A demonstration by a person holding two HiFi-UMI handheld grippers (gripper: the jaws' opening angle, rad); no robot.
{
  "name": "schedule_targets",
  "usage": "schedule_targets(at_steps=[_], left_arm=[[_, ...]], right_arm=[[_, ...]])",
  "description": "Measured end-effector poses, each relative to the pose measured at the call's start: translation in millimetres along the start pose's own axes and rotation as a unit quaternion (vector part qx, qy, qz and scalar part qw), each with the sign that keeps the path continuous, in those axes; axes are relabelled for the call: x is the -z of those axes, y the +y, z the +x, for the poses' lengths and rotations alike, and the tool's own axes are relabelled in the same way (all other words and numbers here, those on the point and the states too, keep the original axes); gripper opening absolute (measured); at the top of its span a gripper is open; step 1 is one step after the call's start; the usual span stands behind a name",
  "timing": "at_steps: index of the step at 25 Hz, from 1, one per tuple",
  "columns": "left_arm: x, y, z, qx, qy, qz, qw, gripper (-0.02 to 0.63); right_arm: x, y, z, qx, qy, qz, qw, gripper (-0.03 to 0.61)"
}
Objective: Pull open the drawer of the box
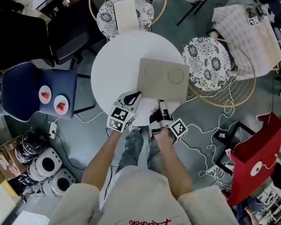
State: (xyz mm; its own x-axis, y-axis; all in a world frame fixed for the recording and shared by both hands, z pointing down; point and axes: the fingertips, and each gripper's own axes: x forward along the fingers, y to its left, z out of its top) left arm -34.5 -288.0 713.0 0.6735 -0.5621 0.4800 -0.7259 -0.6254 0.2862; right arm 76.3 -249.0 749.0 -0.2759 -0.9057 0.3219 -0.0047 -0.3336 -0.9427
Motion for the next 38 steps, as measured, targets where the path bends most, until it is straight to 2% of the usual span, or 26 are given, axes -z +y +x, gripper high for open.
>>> schedule_targets(at_steps=[9, 24, 34, 35, 37, 38], left_arm=[[-1, 2, 1, -0.005, -0.005, -0.002, 1.0000, 0.011], [-5, 5, 5, -0.002, -0.004, -0.003, 1.0000, 0.012], [-5, 5, 6, 0.001, -0.002, -0.005, 1.0000, 0.011], [-5, 6, 5, 0.001, -0.002, -0.005, 1.0000, 0.011], [-4, 6, 5, -0.001, 0.002, -0.004, 1.0000, 0.011], [-3, 6, 5, -0.001, 0.005, -0.002, 1.0000, 0.012]], right_arm=[[4, -4, -10, 0.001, 0.012, -0.002, 1.000, 0.040], [38, -38, -89, 0.021, 0.014, 0.018, 1.000, 0.040], [42, -46, -95, 0.034, 0.017, 0.033, 0.999, 0.041], [44, -48, -95, 0.038, 0.021, 0.032, 0.999, 0.046], [51, -50, -98, 0.042, 0.033, 0.035, 0.998, 0.127], [54, -49, -101, 0.041, 0.038, 0.039, 0.998, 0.131]])
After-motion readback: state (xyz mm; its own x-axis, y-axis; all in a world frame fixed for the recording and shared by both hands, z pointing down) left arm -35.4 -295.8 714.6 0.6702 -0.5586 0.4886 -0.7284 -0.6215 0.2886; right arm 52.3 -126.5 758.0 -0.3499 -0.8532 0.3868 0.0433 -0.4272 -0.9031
